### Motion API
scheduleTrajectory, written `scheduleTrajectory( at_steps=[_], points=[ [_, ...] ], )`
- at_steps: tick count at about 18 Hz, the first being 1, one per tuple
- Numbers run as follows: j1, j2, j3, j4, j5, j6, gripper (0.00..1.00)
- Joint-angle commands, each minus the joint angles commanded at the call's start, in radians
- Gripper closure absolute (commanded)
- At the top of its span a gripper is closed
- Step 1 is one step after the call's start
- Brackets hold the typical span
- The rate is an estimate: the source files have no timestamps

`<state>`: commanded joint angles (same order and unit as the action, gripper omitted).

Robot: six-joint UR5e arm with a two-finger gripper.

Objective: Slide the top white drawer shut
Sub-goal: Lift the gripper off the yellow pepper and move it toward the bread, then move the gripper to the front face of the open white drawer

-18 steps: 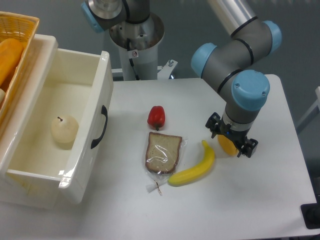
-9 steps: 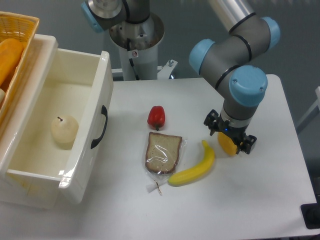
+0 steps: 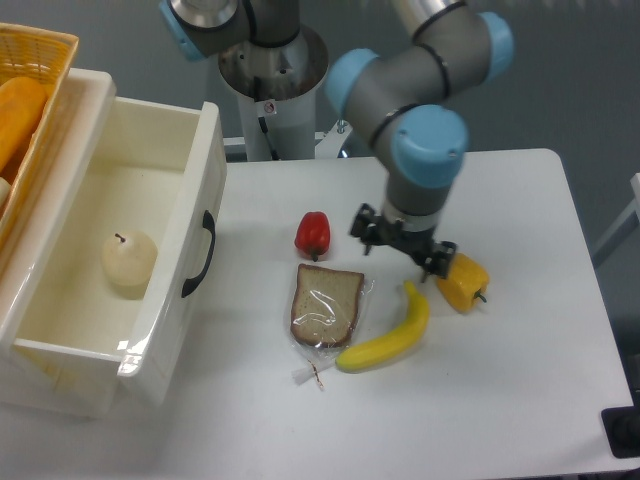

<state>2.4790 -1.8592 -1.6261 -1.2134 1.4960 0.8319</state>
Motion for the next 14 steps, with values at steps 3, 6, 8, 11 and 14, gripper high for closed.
scheduleTrajectory(
  at_steps=[3, 6, 8, 11, 14],
  points=[
    [-0.006, 0.006, 0.018, 0.000, -0.103, -0.072, 0.04],
    [-0.008, 0.017, 0.031, -0.008, -0.146, -0.085, 0.30],
    [-0.008, 0.021, 0.031, -0.011, -0.200, -0.163, 0.56],
    [-0.009, 0.035, 0.026, -0.023, -0.212, -0.174, 0.76],
    [-0.023, 0.037, 0.025, -0.127, -0.240, -0.160, 0.86]
  ],
)
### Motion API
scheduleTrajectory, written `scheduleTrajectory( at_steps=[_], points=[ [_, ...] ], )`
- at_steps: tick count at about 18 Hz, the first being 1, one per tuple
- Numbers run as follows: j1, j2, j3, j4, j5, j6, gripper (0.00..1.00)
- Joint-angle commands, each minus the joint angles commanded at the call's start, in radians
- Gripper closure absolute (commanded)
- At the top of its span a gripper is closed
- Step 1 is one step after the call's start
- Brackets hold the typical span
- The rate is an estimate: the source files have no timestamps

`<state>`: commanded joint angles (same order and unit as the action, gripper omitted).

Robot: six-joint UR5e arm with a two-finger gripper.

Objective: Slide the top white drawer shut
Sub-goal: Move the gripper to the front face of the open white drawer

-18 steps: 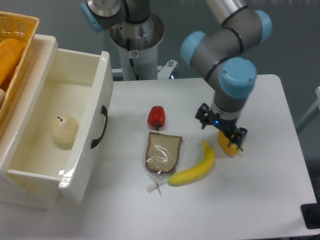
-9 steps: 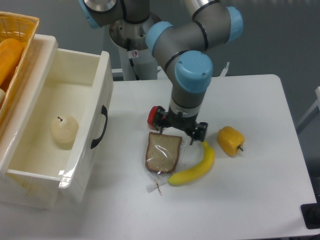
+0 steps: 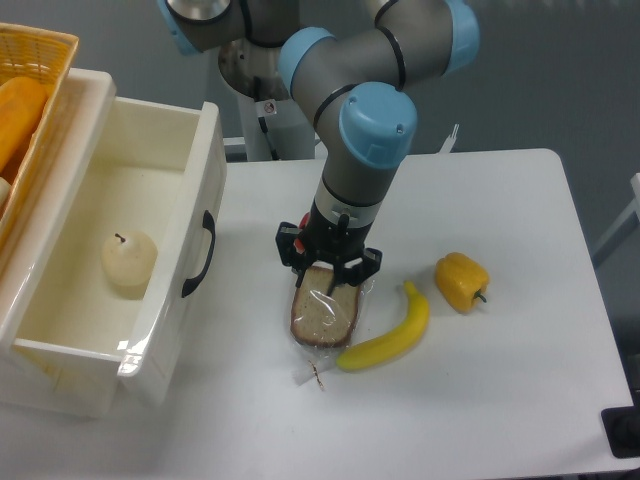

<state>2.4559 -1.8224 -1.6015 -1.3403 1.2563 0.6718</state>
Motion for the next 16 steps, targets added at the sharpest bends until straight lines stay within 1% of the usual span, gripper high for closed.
scheduleTrajectory(
  at_steps=[2, 4, 7, 11, 16],
  points=[
    [-0.002, 0.000, -0.003, -0.035, -0.030, 0.014, 1.00],
    [-0.002, 0.000, -0.003, -0.075, -0.087, 0.018, 1.00],
    [0.000, 0.000, -0.003, -0.117, -0.139, 0.020, 1.00],
    [-0.009, 0.000, -0.003, -0.125, -0.181, 0.020, 1.00],
    [-0.057, 0.003, -0.003, -0.132, -0.189, 0.012, 1.00]
  ],
)
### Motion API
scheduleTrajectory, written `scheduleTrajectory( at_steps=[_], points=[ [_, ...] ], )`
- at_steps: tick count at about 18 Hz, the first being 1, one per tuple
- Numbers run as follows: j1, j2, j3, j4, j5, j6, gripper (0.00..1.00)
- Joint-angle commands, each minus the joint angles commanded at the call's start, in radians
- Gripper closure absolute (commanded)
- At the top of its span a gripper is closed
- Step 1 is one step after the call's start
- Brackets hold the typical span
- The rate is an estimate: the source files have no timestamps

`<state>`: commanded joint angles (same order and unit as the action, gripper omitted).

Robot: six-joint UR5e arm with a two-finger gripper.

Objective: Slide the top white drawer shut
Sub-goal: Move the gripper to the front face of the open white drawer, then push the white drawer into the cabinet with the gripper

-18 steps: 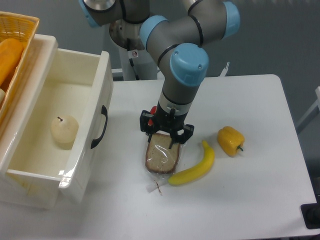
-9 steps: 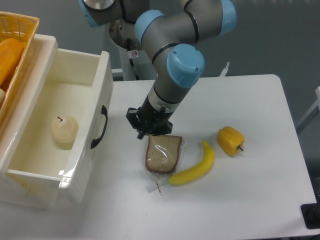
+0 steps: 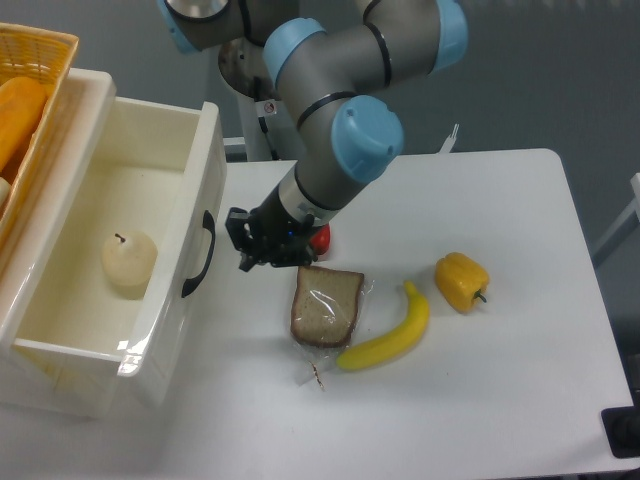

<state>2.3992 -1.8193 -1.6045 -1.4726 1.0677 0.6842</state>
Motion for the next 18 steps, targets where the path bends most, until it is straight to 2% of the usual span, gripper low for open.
scheduleTrajectory(
  at_steps=[6, 13, 18],
  points=[
    [-0.028, 0.006, 0.003, -0.017, -0.014, -0.005, 1.00],
    [-0.066, 0.051, 0.005, -0.032, -0.034, -0.028, 1.00],
    [-0.129, 0.051, 0.011, -0.026, -0.032, -0.089, 1.00]
  ],
)
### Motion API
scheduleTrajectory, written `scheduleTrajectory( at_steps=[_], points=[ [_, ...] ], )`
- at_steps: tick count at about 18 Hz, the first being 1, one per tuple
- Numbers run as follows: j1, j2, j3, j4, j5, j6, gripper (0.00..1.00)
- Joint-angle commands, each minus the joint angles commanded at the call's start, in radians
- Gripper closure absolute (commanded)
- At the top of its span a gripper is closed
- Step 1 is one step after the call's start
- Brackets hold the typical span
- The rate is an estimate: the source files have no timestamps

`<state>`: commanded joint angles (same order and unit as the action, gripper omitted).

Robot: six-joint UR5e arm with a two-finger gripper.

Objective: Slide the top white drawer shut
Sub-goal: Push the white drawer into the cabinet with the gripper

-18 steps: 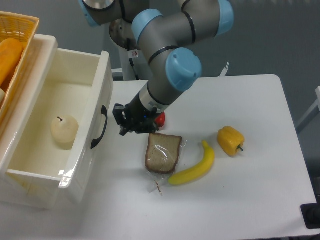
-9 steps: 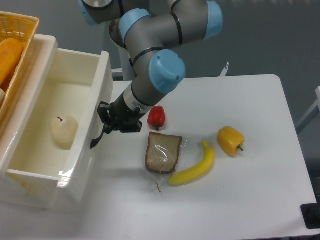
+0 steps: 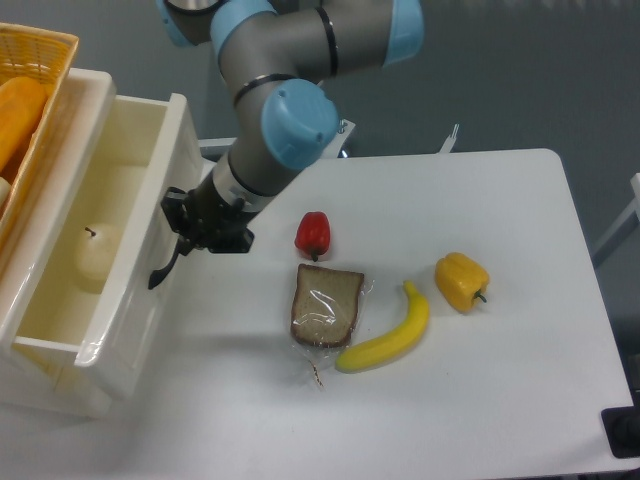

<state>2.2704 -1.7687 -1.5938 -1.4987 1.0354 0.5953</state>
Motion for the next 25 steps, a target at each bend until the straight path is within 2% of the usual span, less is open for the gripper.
scheduleTrajectory(
  at_steps=[8, 13, 20, 25],
  points=[
    [-0.052, -0.017, 0.000, 0.005, 0.003, -0.034, 1.00],
    [-0.084, -0.012, 0.003, 0.006, 0.003, -0.055, 1.00],
    [-0.091, -0.006, 0.012, 0.003, -0.002, -0.060, 1.00],
    [-0.129, -0.009, 0.026, 0.005, -0.003, -0.095, 1.00]
  ],
)
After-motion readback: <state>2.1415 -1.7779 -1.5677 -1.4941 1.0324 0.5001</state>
